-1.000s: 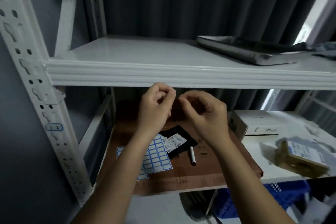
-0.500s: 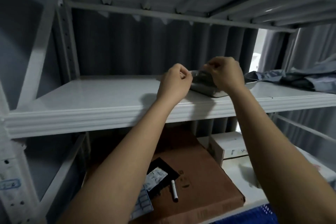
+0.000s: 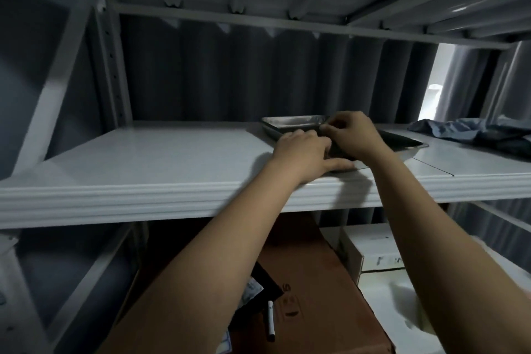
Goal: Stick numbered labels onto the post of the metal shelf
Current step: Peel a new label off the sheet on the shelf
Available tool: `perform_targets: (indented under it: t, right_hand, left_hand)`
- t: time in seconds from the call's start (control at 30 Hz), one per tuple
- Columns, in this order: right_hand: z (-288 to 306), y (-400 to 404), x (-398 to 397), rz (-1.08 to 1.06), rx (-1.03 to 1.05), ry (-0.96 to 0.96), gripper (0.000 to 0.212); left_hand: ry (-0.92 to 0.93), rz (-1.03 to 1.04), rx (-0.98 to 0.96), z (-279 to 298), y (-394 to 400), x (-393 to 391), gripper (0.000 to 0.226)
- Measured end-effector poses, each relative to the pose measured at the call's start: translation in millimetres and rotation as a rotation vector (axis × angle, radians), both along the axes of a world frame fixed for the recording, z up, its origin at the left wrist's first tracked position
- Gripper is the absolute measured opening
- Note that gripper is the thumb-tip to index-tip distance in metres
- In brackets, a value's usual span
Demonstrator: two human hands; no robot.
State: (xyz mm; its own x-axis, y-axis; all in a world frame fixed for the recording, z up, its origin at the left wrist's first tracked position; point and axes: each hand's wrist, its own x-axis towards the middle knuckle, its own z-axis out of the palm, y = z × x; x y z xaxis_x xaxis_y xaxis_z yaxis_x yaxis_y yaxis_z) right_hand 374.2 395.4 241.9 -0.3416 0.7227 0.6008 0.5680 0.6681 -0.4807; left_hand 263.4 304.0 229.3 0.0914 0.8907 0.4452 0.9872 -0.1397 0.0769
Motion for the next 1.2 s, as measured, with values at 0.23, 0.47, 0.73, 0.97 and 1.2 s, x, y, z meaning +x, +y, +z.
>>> perform_targets:
  t: [0.23, 0.47, 0.73, 0.97, 1.2]
  right_hand:
    - [1, -28, -52, 0.241, 0.025, 0.147, 0.008]
    - [8, -65, -124, 0.505, -0.108, 0.054, 0.007]
    - [24, -95, -187, 0.576, -0.073, -0.086, 0.011]
    - [33, -113, -212, 0.521, -0.013, -0.314, 0.026]
    - [27, -127, -223, 0.448, 0.103, -0.374, 0.011]
  left_hand:
    - [-0.083, 0.047, 0.049, -5, -37, -44, 0.039]
    - [-0.170, 0.195, 0.094, -8, -91, -105, 0.040]
    - [-0.315, 0.280, 0.057, -5, -159, -171, 0.041]
    - [-0.392, 0.255, 0.099, -15, -185, -197, 0.039]
    - [-0.403, 0.248, 0.237, -21, -203, -212, 0.039]
